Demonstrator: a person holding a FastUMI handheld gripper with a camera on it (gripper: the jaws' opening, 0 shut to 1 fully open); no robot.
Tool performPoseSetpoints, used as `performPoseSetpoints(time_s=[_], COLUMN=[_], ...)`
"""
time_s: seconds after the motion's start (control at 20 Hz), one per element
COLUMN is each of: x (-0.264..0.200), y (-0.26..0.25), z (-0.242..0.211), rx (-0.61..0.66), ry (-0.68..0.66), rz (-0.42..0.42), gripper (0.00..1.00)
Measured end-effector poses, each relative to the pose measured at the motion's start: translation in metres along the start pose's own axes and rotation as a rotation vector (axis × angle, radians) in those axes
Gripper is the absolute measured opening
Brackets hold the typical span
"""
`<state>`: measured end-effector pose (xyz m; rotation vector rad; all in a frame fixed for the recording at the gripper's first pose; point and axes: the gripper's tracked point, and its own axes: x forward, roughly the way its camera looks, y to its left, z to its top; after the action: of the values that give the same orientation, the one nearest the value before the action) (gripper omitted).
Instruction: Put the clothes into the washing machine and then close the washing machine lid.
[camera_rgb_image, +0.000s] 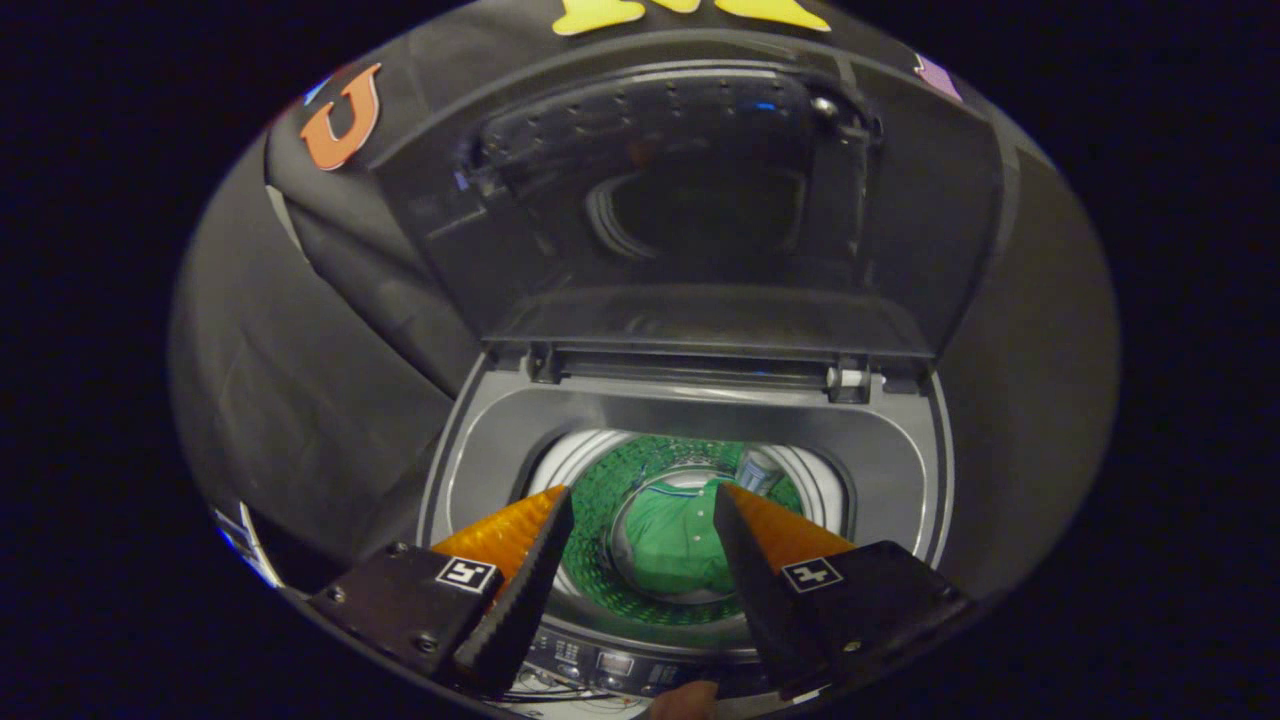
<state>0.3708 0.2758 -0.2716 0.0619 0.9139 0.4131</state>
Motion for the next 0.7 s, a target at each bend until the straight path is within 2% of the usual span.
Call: performPoseSetpoints(time_s=[0.15,0.5,0.7], x=[-0.033,-0.118,-0.154], y=[0.013,0.041,0.050], z=[0.024,0.113,0.179], rx=[-0.026,-0.043,-0.067], ry=[-0.078,-0.294,-0.393], rz=[0.036,0.131,0.128], gripper=[0.89,0.89,0.89])
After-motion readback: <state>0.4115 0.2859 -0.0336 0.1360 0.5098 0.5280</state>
